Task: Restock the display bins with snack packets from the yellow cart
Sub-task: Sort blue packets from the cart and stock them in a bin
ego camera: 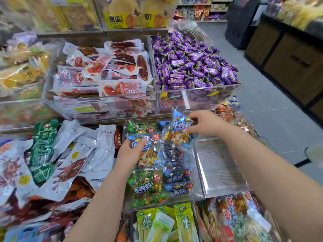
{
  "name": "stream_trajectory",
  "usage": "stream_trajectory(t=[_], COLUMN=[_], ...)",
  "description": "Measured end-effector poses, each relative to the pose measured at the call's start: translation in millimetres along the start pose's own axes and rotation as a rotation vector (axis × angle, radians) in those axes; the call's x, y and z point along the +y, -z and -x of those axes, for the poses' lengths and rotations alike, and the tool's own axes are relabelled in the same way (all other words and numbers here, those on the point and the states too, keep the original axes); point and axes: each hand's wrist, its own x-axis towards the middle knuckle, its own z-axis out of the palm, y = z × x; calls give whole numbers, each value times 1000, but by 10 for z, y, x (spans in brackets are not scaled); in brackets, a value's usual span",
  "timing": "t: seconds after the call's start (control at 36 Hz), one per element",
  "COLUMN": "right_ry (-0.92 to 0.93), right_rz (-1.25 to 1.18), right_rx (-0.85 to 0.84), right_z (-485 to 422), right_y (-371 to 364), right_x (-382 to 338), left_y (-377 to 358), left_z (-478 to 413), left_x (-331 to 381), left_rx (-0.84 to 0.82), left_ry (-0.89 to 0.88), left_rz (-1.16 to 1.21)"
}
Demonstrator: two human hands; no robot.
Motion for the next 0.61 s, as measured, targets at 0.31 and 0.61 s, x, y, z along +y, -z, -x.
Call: stream_trajectory(t=[0.31,0.61], right_ry=[78,53], right_rz=[462,657], right_rx=[-33,-65], right_z=[-352,-615], right_y=[-337,-701], right_x=[-270,-153], left_y=[71,98], left_z=[-50,-72], left_x=[-46,-60], left_rx=[-25,-49], left_ry=[49,82], left_rz=[-9,-51])
